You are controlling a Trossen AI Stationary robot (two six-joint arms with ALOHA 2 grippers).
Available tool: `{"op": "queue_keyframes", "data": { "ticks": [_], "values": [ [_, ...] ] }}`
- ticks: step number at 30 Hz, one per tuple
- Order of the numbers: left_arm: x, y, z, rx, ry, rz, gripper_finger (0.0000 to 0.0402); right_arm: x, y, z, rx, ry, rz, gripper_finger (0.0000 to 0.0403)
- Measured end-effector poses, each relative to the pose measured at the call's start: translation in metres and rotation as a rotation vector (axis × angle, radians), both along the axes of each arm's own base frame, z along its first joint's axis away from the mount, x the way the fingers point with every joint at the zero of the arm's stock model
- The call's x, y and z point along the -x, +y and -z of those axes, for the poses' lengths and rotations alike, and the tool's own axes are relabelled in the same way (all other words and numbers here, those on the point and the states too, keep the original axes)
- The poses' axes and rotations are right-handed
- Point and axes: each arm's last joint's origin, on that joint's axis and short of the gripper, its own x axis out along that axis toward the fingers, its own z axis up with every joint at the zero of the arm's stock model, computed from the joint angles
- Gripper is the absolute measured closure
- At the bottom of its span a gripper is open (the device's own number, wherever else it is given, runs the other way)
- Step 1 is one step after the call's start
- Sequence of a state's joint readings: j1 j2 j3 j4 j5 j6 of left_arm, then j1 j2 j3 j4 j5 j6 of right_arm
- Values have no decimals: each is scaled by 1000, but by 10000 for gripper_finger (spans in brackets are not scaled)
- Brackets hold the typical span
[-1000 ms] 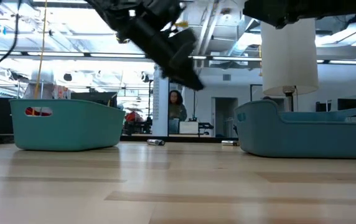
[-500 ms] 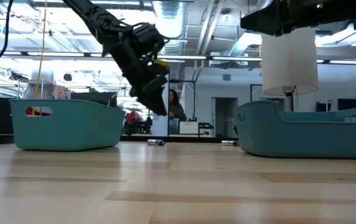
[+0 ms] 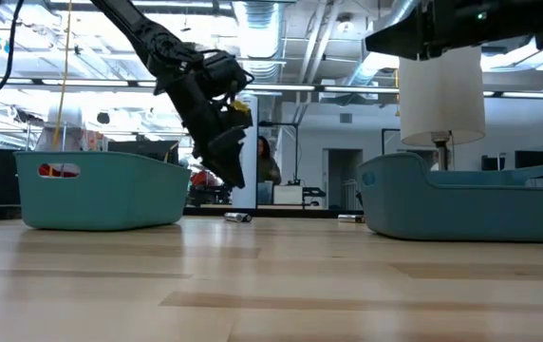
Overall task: Sort batteries
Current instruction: Put the black battery into the dark blue bin
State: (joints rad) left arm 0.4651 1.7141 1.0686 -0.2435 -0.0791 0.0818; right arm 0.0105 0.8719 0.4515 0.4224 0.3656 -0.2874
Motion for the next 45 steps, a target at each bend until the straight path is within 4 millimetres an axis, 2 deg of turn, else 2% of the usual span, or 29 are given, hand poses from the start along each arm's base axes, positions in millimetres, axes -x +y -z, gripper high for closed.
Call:
{"op": "queue_keyframes", "data": {
  "ticks": [17, 25, 34, 45],
  "values": [
    [-26, 13, 29, 113, 66, -47, 155, 0, 1, 1, -1, 6, -5, 210],
    [-25, 13, 31, 114, 85, -40, 155, 0, 1, 1, -1, 7, -5, 210],
    [-25, 7, 37, 65, 179, 109, 155, 0, 0, 3, -4, 27, -2, 210],
    [-25, 7, 37, 58, 178, 152, 155, 0, 0, 3, -1, 34, -2, 210]
  ]
}}
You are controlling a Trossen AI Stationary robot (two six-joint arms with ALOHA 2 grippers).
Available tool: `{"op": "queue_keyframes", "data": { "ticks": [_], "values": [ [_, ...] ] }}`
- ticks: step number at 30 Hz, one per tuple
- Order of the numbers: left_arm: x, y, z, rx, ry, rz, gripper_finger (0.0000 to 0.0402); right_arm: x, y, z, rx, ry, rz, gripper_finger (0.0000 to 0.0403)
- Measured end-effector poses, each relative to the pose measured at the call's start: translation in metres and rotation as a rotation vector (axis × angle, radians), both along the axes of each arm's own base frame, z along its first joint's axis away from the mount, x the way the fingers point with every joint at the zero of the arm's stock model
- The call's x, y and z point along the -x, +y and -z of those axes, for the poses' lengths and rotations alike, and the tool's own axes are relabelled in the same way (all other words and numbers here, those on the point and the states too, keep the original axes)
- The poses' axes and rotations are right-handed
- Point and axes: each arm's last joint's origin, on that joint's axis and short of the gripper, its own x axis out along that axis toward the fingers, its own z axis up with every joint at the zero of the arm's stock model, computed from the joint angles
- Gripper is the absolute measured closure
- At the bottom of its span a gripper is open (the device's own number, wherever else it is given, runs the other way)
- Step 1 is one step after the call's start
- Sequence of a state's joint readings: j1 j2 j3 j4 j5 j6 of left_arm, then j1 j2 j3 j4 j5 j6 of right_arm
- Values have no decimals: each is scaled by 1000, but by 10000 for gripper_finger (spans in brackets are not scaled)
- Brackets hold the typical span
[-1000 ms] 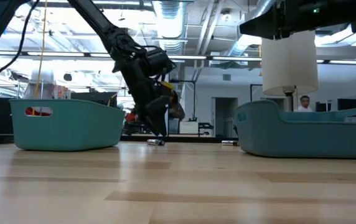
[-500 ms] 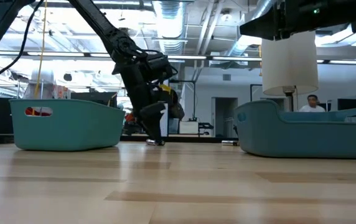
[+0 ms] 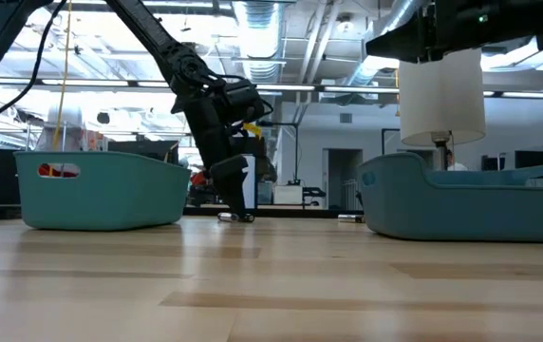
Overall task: Sort batteries
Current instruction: Put the black battery into the dark blue bin
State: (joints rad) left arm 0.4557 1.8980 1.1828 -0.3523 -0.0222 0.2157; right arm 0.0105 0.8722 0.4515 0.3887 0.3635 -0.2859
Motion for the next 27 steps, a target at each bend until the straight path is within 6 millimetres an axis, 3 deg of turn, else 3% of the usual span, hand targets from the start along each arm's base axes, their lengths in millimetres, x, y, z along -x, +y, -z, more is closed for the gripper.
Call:
{"op": "queue_keyframes", "data": {
  "ticks": [16, 21, 27],
  "values": [
    [-6, -4, -2, -39, -35, 147, 155, 0, 0, 0, -4, 3, 1, 210],
    [-9, -3, 11, -23, -18, 165, 155, 0, 0, 1, -4, 8, 1, 210],
    [-10, -3, 14, -16, -14, 164, 155, 0, 0, 1, -6, 12, 1, 210]
  ]
}}
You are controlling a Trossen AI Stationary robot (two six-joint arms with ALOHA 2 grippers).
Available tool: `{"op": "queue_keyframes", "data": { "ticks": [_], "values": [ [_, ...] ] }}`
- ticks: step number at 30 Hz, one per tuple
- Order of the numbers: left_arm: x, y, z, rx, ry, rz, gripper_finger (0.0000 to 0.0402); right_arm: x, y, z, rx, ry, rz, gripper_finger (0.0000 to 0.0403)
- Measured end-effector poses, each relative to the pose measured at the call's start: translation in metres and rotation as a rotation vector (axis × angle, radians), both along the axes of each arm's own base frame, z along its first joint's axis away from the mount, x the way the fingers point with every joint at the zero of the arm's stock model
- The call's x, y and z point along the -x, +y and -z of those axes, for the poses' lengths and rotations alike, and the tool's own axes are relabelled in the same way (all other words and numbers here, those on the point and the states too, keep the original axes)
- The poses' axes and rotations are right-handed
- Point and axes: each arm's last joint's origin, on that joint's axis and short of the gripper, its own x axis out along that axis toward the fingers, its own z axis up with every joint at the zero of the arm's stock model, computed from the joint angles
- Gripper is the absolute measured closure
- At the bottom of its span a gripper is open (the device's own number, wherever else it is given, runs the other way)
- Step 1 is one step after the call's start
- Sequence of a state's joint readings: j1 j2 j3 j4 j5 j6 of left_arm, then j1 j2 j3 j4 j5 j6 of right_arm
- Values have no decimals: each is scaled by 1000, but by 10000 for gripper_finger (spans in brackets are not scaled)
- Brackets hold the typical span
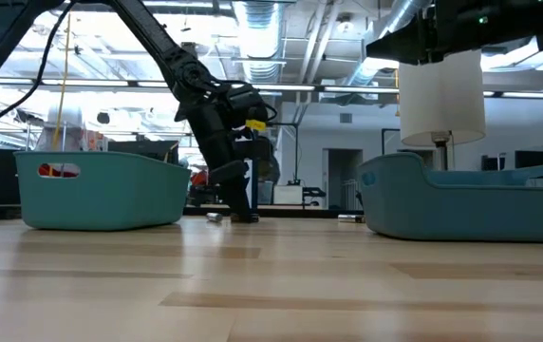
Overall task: Sort batteries
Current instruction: Put the black battery into the dark blue bin
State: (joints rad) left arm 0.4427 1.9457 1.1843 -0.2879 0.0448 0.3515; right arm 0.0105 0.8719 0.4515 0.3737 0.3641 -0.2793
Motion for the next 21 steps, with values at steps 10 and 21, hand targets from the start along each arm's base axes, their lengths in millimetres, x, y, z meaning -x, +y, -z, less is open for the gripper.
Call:
{"op": "queue_keyframes", "data": {
  "ticks": [10, 21],
  "values": [
    [1, 0, 1, 15, 3, -21, 214, 0, 0, 0, 0, 0, 0, 210],
    [0, 0, 1, 16, 0, -36, 364, 0, 0, 0, 0, -1, 0, 210]
  ]
}}
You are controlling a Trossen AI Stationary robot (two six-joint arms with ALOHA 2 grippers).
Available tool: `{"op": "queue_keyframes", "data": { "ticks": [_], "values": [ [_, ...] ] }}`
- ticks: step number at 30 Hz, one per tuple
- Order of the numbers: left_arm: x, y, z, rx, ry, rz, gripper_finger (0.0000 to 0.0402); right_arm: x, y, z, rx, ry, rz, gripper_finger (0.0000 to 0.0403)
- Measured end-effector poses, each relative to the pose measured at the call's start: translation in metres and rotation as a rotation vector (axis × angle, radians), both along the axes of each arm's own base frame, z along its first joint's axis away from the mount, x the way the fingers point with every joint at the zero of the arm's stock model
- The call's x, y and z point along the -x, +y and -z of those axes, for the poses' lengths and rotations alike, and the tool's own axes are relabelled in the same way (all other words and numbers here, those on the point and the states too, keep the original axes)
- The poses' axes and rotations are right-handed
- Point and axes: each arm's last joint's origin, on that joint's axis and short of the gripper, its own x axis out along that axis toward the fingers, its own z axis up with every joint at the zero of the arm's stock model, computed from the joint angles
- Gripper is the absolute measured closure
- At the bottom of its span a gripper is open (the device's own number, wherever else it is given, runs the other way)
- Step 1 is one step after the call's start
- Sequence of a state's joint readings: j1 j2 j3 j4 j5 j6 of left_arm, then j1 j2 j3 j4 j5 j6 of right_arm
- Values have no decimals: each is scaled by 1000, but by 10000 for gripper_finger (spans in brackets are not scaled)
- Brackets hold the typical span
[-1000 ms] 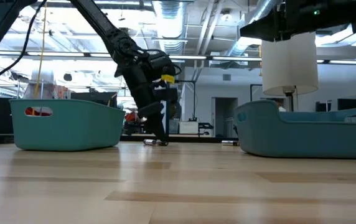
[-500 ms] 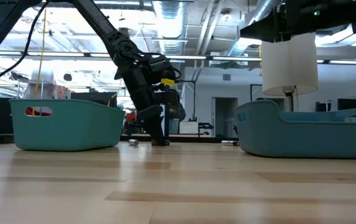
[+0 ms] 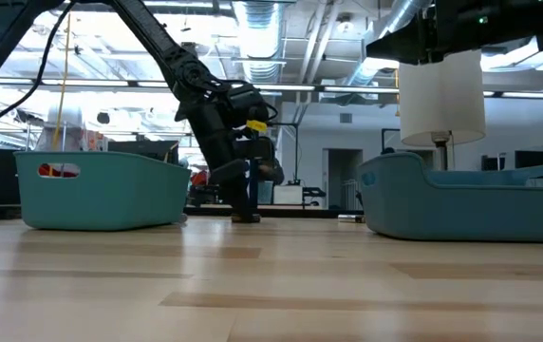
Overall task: Sort batteries
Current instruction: Put the black battery into the dark blue bin
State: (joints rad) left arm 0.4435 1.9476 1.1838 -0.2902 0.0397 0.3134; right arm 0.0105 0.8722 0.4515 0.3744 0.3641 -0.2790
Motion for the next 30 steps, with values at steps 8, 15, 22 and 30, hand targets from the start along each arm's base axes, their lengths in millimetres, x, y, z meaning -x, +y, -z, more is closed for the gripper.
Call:
{"op": "queue_keyframes", "data": {
  "ticks": [8, 15, 22, 30],
  "values": [
    [-7, -9, -13, -48, -79, 22, 364, 0, 0, -1, 0, -11, 0, 210],
    [-23, -28, -40, -33, -280, 89, 364, 0, 0, -3, 7, -29, 0, 210],
    [-51, -65, -75, 50, -675, 258, 364, 0, 1, -9, 20, -88, -4, 210],
    [-68, -110, -88, 38, -854, 347, 364, 2, 13, -21, 73, -195, -61, 210]
  ]
}}
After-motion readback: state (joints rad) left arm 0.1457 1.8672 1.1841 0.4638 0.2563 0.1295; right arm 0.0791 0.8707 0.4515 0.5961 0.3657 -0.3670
